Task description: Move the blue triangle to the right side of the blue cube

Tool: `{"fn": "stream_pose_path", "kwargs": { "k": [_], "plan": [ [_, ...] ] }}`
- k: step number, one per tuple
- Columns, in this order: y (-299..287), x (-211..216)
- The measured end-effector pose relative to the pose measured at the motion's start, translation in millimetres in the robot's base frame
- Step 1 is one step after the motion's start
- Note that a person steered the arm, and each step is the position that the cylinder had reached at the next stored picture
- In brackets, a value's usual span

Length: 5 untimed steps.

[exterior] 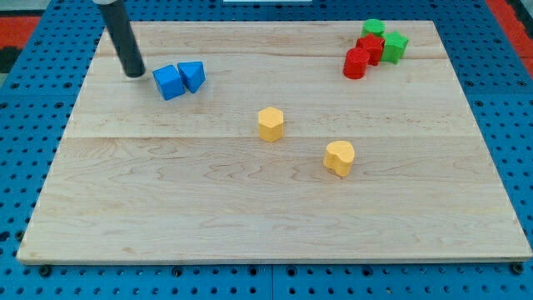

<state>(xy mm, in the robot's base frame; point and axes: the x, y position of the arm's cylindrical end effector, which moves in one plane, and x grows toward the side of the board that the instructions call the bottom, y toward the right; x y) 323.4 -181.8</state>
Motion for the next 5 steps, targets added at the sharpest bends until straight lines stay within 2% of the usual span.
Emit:
{"fn": "stream_pose_path", "kwargs": {
  "k": [1,2,4,5],
  "plan": [
    [85.9,26.3],
    [93.5,60.9],
    [45.6,1.1],
    [26.3,-59.5]
  ]
}}
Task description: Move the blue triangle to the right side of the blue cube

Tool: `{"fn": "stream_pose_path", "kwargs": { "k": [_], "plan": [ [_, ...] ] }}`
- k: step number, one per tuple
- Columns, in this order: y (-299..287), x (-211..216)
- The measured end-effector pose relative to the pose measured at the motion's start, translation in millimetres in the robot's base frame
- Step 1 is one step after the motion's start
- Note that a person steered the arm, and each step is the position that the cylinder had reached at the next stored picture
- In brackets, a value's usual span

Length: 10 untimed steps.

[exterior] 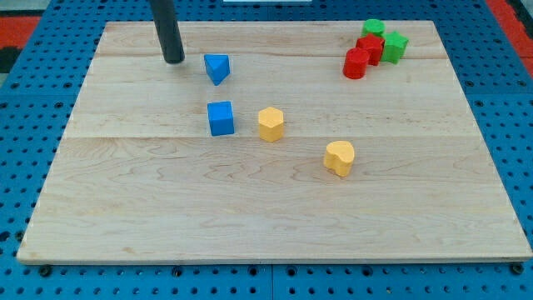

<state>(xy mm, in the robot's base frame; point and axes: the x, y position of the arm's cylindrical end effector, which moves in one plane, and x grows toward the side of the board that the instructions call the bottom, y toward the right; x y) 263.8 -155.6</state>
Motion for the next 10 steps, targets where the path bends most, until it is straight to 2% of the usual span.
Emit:
{"fn": "stream_pose_path", "kwargs": {
  "k": [1,2,3,4,6,8,10],
  "plan": [
    [56.6,-20.4],
    [22.2,-4.3],
    [67.8,10.9],
    [81.2,32.9],
    [42.4,45.6],
    [119.9,99.3],
    [120.2,85.2]
  ]
}}
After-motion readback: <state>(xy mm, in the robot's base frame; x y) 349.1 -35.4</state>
